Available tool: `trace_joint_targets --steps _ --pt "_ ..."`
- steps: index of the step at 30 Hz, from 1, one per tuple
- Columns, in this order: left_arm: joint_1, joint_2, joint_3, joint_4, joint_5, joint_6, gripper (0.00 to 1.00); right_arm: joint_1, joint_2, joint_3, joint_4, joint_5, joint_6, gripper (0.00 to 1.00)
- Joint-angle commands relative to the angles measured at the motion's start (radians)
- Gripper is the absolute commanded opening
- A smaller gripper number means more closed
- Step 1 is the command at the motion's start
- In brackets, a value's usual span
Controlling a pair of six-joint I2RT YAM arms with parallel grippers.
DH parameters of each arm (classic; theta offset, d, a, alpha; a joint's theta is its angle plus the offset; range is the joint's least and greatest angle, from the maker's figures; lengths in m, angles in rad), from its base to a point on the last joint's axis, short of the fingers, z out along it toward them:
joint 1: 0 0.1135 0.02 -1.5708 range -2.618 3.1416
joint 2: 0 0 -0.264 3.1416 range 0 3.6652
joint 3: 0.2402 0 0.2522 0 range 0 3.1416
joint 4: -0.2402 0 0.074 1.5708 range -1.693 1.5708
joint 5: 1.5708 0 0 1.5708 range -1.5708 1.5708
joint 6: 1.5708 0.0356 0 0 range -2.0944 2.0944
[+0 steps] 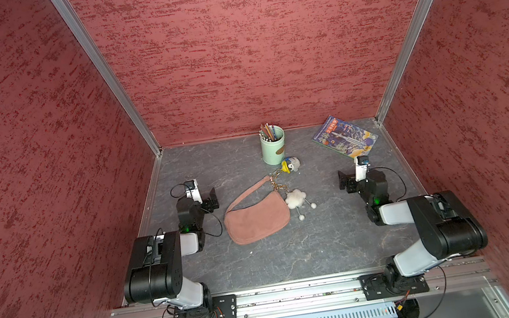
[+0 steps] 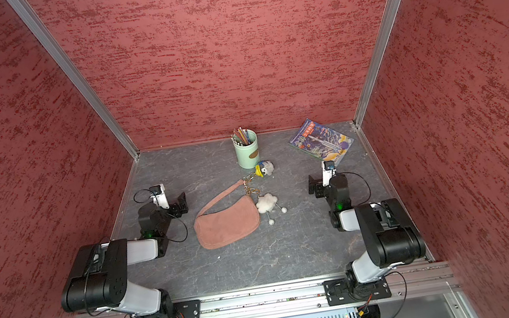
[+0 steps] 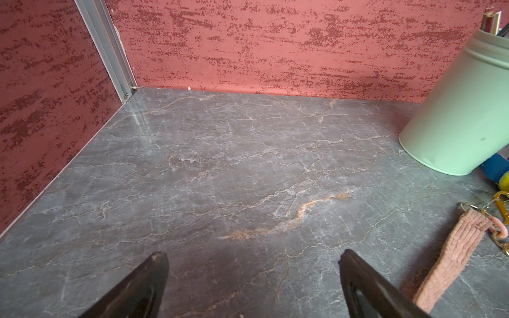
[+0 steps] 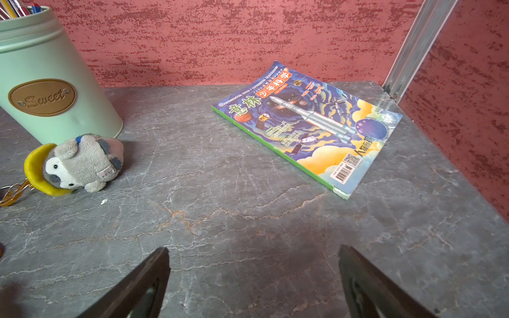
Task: Remove the decoration from the bag
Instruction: Adjust the bag at the center of the board.
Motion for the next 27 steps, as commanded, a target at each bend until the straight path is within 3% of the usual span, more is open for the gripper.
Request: trace_joint_targets --steps 1,15,24,27 --pt "-0.004 0.008 0.019 0.031 0.009 -0.016 1.00 -0.008 0.008 0.026 0.039 0.019 -0.015 0.98" --pt "0.007 0.008 0.021 0.029 0.027 -0.023 1.00 -0.008 0.006 0.021 0.045 0.017 -0.014 0.98" --pt "-0.044 -0.015 -0.008 0.063 -0.085 -0.001 1.00 -0.006 -0.002 0.024 0.041 0.028 -0.014 0.98" --pt "-0.064 -0.052 -0.006 0.041 -0.140 0.013 1.00 -0.002 -0.098 0.117 -0.214 0.050 -0.005 0.98"
